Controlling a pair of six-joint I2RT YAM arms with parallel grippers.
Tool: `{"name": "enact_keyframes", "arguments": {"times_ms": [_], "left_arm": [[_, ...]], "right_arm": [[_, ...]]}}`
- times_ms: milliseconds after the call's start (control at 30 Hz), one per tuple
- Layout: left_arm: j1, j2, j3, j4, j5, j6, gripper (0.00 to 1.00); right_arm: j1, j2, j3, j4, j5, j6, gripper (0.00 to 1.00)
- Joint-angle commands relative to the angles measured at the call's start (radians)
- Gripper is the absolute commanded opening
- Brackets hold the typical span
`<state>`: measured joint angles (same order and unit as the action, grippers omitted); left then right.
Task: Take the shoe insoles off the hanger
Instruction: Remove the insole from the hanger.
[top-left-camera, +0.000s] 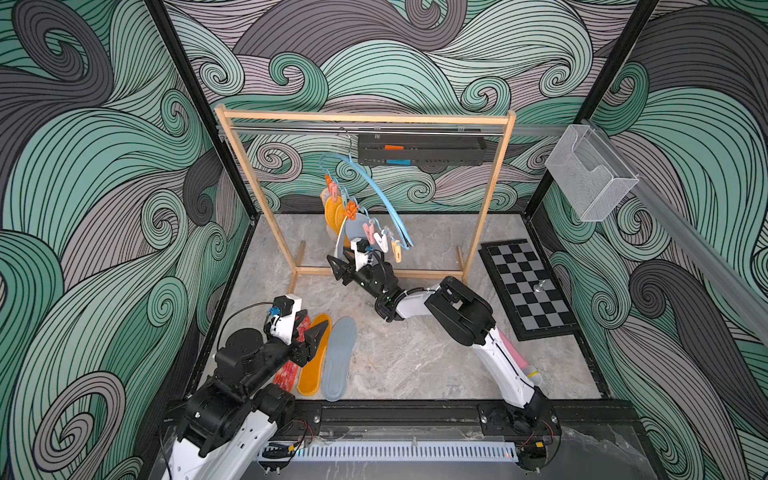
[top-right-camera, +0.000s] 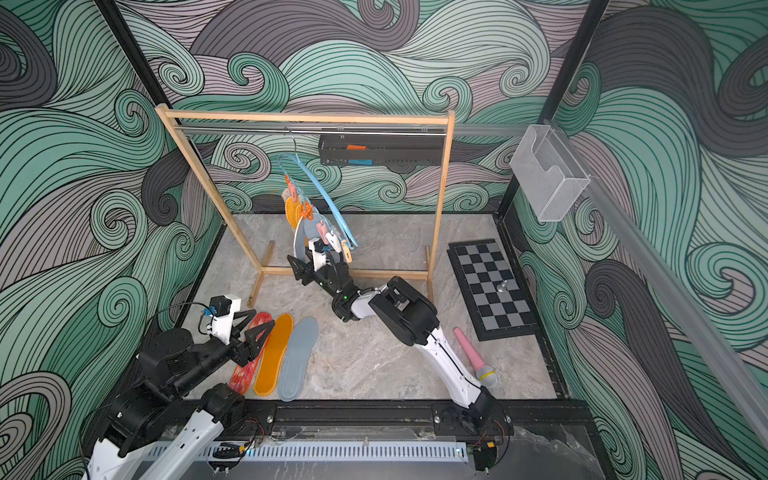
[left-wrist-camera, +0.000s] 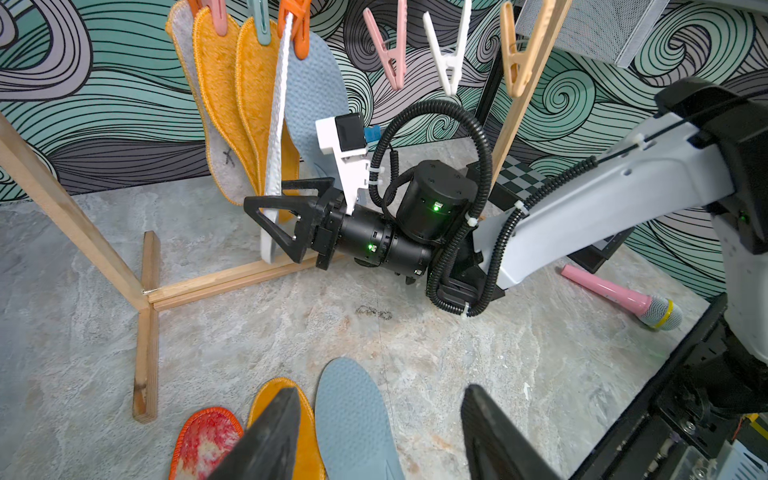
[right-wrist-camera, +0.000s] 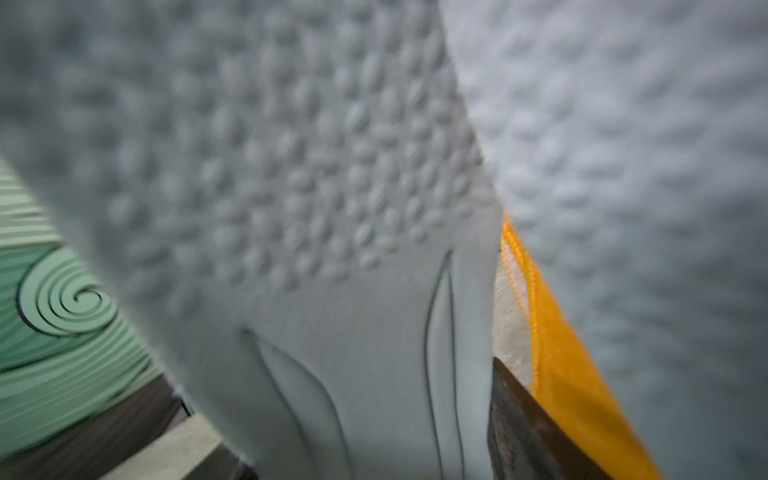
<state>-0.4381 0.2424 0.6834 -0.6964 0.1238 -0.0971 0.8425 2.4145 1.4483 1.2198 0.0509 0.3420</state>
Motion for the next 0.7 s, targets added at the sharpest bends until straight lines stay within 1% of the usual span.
{"name": "enact_keyframes", "arguments": {"times_ms": [0,33,100,167,233,300,367,433,667], "left_arm": [[-0.007,0.007,-0.001,0.0,0.004,0.009,0.63],[-0.007,0.008,-0.001,0.001,0.004,0.008,0.63],[-0.007,0.01,0.0,0.0,0.003,0.009,0.63],[-0.007,0.01,-0.002,0.001,0.003,0.008,0.63],[-0.007,0.011,-0.002,0.002,0.002,0.008,0.63],[-0.007,0.01,-0.002,0.001,0.001,0.008,0.63],[-0.007,0.01,-0.001,0.0,0.0,0.008,0.63],[-0.007,0.009,-0.002,0.0,0.001,0.008,0.63],[-0.007,0.009,-0.001,0.0,0.0,0.008,0.63]], "right_arm": [[-0.02,0.01,0.011,0.03,-0.007,0.027,0.45],[-0.021,0.004,-0.001,0.034,-0.016,0.032,0.39],[-0.022,-0.008,-0.028,0.059,-0.036,0.031,0.3],[-0.025,-0.028,-0.06,0.075,-0.062,0.037,0.27],[-0.031,-0.052,-0.095,0.093,-0.115,0.044,0.22],[-0.04,-0.077,-0.131,0.109,-0.166,0.069,0.2],[-0.055,-0.094,-0.166,0.151,-0.228,0.107,0.2],[-0.077,-0.101,-0.189,0.194,-0.319,0.162,0.15],[-0.125,-0.132,-0.212,0.198,-0.539,0.299,0.09]]}}
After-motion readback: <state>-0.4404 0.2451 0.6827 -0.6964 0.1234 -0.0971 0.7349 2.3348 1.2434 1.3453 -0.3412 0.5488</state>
